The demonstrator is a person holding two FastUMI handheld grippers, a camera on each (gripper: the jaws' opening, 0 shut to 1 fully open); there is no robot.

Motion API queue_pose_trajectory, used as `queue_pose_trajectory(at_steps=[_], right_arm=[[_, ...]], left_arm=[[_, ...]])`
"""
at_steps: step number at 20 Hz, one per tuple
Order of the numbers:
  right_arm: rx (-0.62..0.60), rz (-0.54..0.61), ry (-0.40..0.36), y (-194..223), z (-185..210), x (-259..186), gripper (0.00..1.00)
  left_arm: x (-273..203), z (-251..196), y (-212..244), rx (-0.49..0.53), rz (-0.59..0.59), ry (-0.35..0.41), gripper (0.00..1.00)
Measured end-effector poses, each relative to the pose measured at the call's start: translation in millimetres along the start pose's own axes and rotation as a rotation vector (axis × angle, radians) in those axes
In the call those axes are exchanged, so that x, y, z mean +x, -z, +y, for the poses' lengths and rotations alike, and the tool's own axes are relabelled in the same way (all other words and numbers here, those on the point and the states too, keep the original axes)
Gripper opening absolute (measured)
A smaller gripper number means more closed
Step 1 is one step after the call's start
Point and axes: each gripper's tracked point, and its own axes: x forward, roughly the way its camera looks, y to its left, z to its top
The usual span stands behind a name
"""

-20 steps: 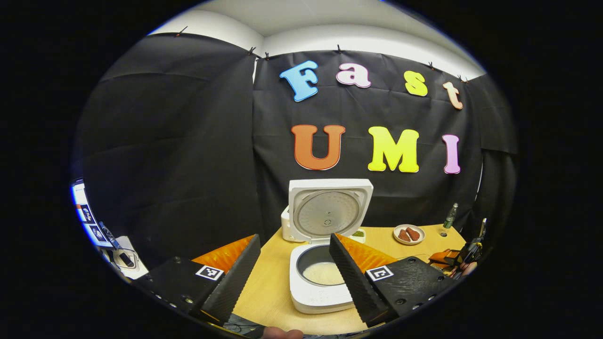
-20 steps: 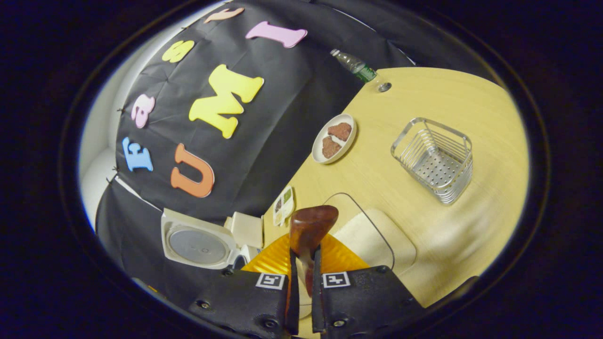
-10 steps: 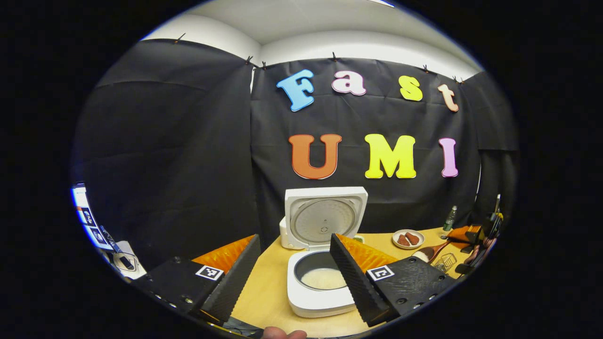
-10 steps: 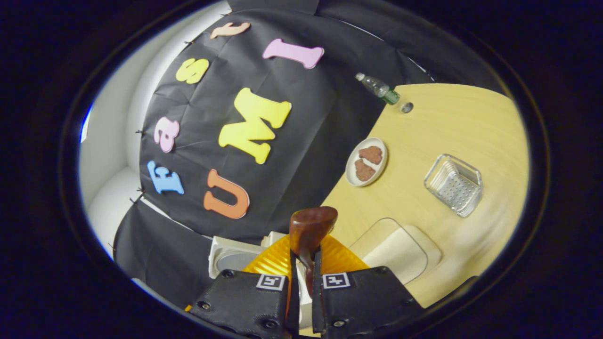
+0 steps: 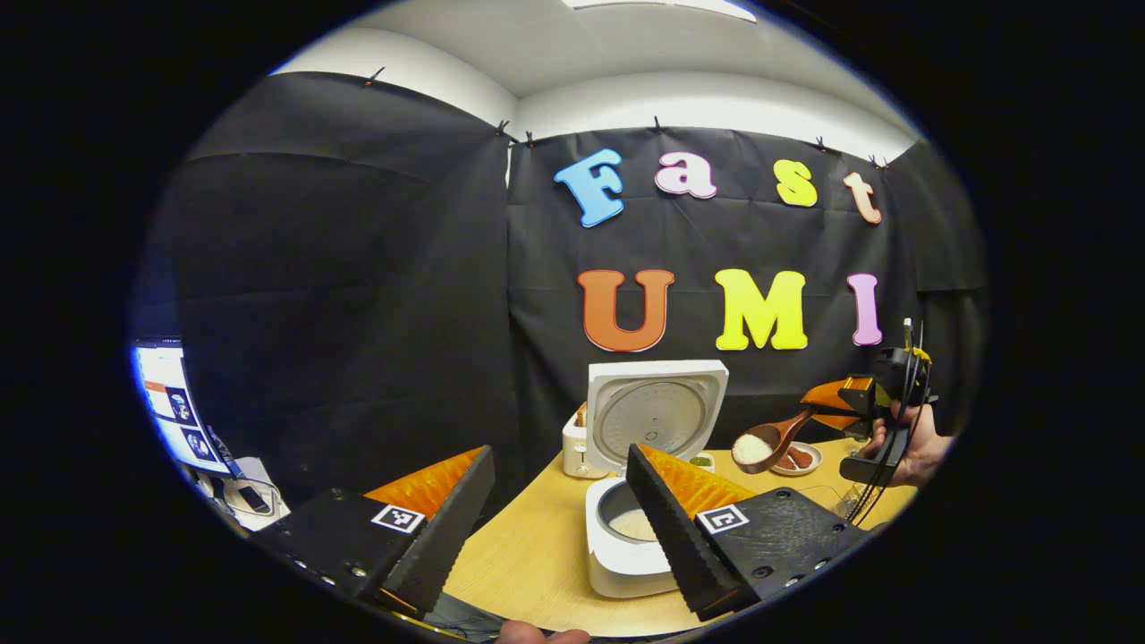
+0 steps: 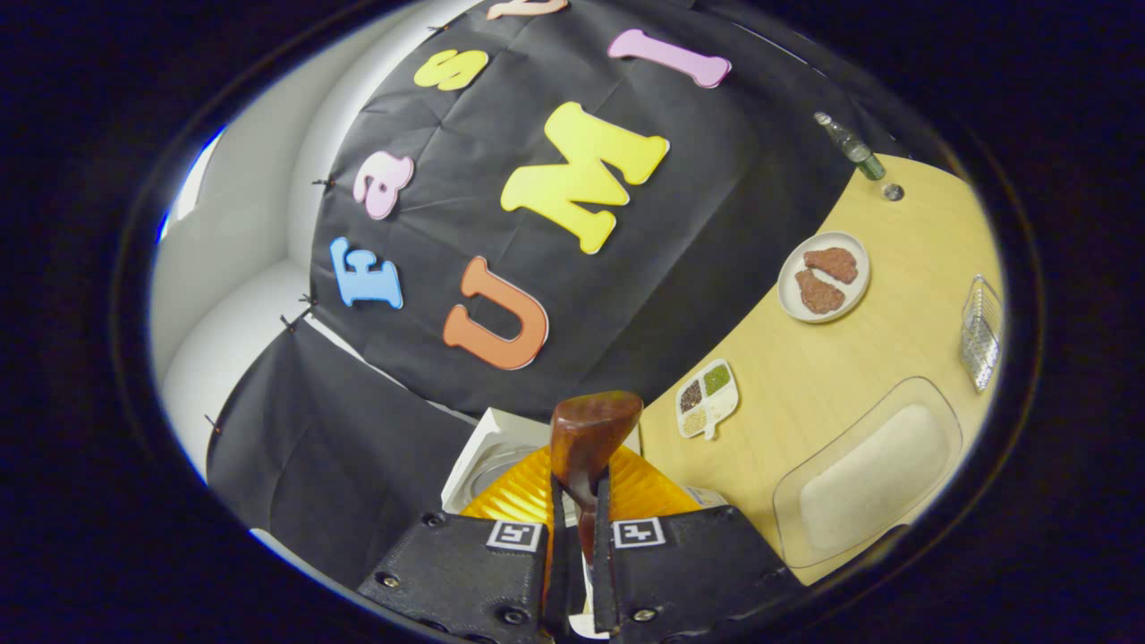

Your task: Close the left gripper, press the button to open the rice cooker; take a wooden spoon from the chopstick holder with the right hand, scoop a spoonful of rice and pour it into the rice cooker, then put the wooden spoon back into the chopstick holder.

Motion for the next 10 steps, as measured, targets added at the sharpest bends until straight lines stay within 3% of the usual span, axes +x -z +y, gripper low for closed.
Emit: queue_pose_trajectory(at_steps=[6,10], right_arm=[[-0.199,0.088,0.047,47,14,53,0.16],[-0.35,0.11,0.052,63,30,63,0.16]], left_arm=[[-8,42,6,-0.025,-0.004,-0.078,0.95],[-11,57,13,-0.026,-0.001,-0.105,0.94]])
